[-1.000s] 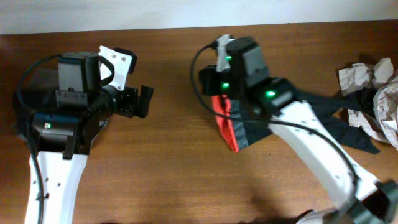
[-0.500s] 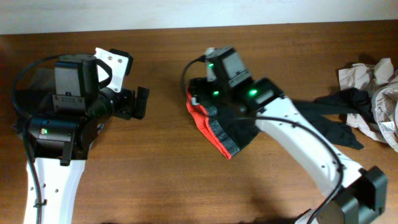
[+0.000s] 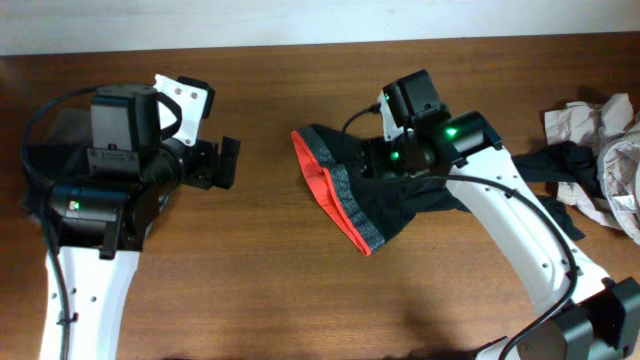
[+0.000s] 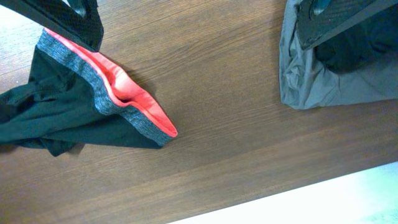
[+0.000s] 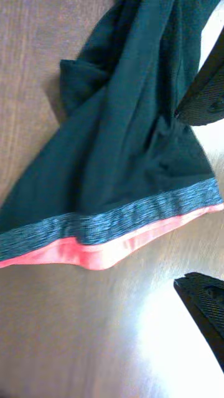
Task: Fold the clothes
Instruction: 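Drag the black pants leftward with right gripper to table center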
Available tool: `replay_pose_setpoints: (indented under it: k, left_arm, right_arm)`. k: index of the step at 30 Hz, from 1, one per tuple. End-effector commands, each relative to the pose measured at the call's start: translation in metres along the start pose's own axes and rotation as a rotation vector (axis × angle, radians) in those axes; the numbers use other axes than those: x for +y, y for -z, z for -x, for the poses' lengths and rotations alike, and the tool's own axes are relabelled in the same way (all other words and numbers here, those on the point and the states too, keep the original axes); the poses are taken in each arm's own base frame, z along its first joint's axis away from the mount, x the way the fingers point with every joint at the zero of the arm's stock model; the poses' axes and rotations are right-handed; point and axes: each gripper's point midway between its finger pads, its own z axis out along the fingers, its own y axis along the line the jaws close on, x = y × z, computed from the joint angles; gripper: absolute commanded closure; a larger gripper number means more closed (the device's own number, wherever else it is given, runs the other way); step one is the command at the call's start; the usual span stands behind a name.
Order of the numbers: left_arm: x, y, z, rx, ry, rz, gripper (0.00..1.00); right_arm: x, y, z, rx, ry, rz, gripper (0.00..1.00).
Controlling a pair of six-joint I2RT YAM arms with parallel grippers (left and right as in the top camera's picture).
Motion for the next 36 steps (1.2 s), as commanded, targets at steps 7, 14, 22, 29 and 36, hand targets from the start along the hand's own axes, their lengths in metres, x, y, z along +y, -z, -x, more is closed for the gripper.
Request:
replay_pose_setpoints:
  k: [7, 14, 22, 29, 36]
  left_arm:
    - [0.006, -0.051, -0.002, 0.088, 0.018, -0.005, 0.01]
    - [0.009, -0.074, -0.005, 0.119, 0.022, -0.009, 0.01]
    - [0.008, -0.071, -0.004, 0.111, 0.04, -0.01, 0.01]
    - [0.007, -0.061, 0.001, 0.083, 0.037, -0.007, 0.01]
    - [0.007, -0.056, 0.003, 0.071, 0.035, -0.006, 0.01]
  right_arm:
    - [0.001, -0.056, -0.084, 0.249, 0.159, -0.063, 0.24]
    - [-0.005, -0.082, -0.131, 0.322, 0.235, -0.194, 0.23]
    - [-0.009, -0.108, -0.144, 0.292, 0.237, -0.22, 0.23]
    - [-0.012, -0.126, -0.159, 0.352, 0.227, -0.233, 0.31]
    - [-0.01, -0.136, -0.167, 0.371, 0.225, -0.251, 0.54]
